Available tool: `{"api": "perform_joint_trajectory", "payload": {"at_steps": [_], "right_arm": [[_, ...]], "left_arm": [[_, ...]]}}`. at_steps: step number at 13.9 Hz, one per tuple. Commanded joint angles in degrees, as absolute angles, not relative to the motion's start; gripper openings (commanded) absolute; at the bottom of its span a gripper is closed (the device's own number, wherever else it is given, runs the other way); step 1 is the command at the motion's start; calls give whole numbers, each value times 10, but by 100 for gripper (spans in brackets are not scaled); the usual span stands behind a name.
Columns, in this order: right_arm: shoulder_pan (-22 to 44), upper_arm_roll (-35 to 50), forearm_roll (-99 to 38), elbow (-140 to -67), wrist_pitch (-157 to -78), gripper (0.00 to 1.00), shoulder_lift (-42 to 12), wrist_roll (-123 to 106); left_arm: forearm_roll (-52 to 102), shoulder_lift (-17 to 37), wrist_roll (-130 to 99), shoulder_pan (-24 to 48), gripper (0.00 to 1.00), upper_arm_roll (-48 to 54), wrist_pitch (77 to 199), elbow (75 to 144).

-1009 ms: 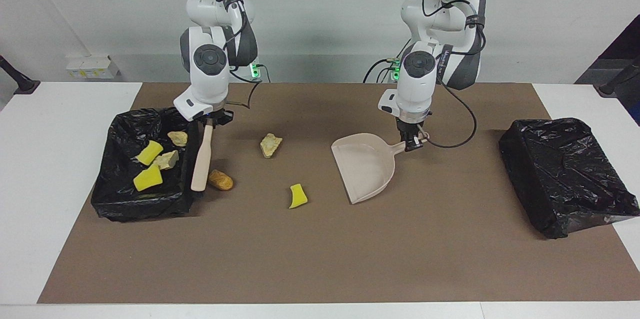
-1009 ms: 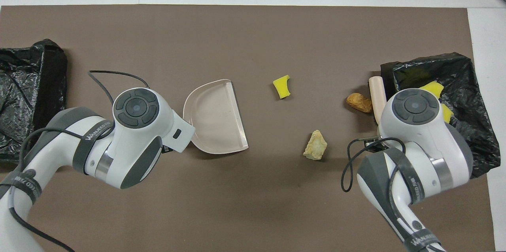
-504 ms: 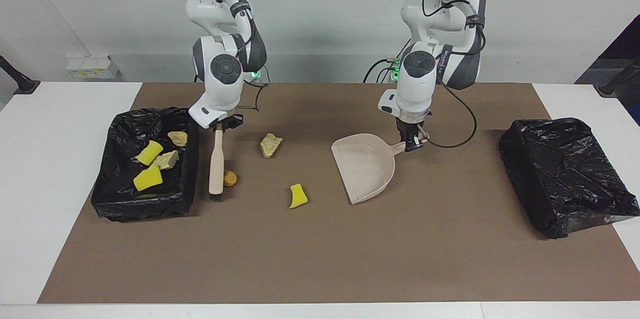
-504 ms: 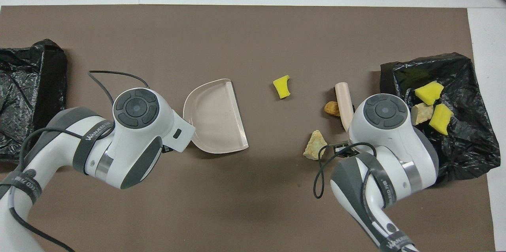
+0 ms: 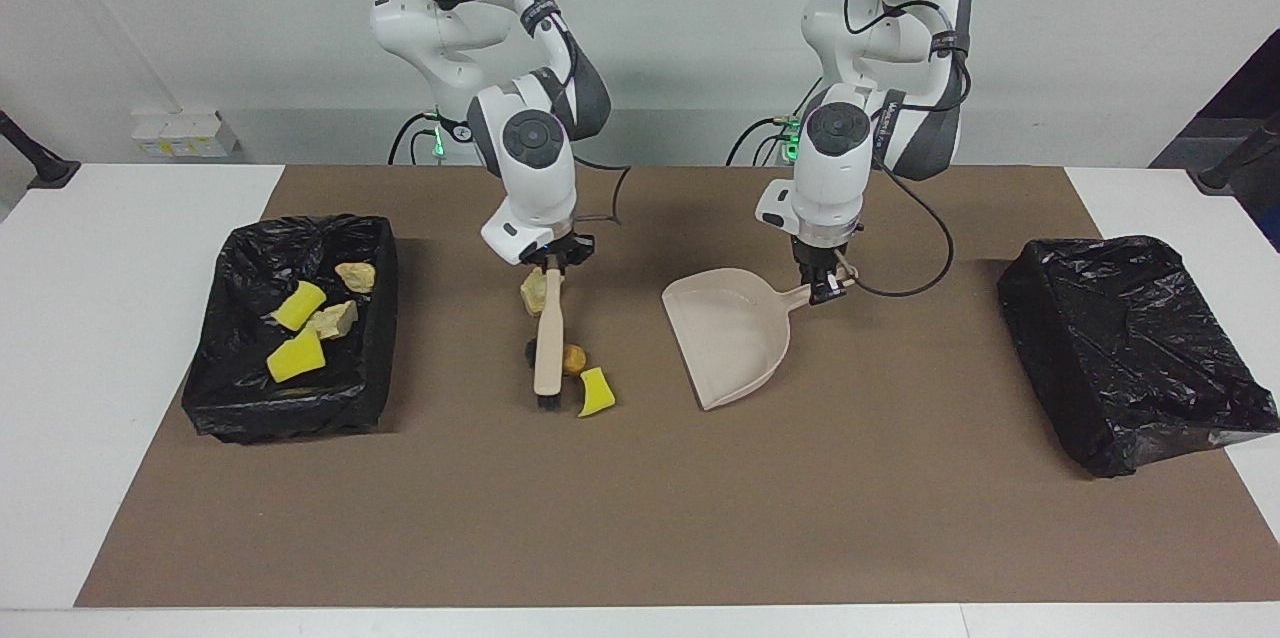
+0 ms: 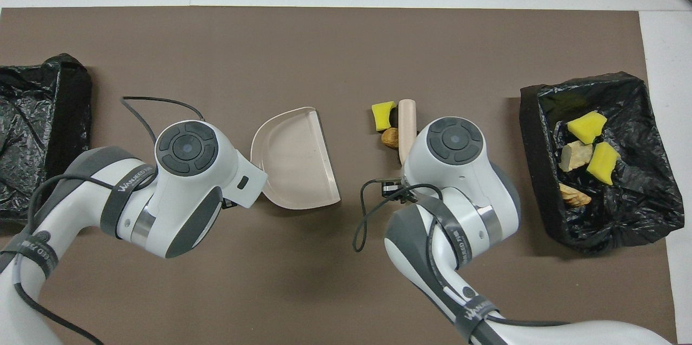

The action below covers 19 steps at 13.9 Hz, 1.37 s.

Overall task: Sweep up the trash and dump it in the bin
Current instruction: 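Brush the sponge and bread roll into the dustpan with the right gripper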

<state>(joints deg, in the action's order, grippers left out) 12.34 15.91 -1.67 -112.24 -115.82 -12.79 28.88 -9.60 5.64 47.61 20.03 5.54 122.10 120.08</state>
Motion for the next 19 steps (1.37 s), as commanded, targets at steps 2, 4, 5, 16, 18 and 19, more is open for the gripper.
{"api": "perform_joint_trajectory", "payload": {"at_steps": [2, 4, 5, 16, 18, 19], "right_arm": [[147, 163, -61, -1028, -1148, 0, -186, 308], [171, 162, -69, -1015, -1141, 0, -183, 308], [164, 162, -59, -1008, -1133, 0, -178, 304], [101, 157, 60, -917, -1096, 0, -252, 91], [118, 157, 64, -919, -1096, 0, -262, 90], [126, 158, 64, -918, -1096, 0, -275, 90]], "left_arm": [[-109, 57, 443, 217, 0, 50, 1240, 1207], [-105, 59, 438, 217, 0, 50, 1248, 1203], [-105, 59, 435, 217, 0, 50, 1256, 1203], [-98, 73, 379, 212, 0, 48, 1239, 1203], [-98, 73, 379, 212, 0, 48, 1242, 1202], [-98, 73, 379, 212, 0, 48, 1244, 1202]]}}
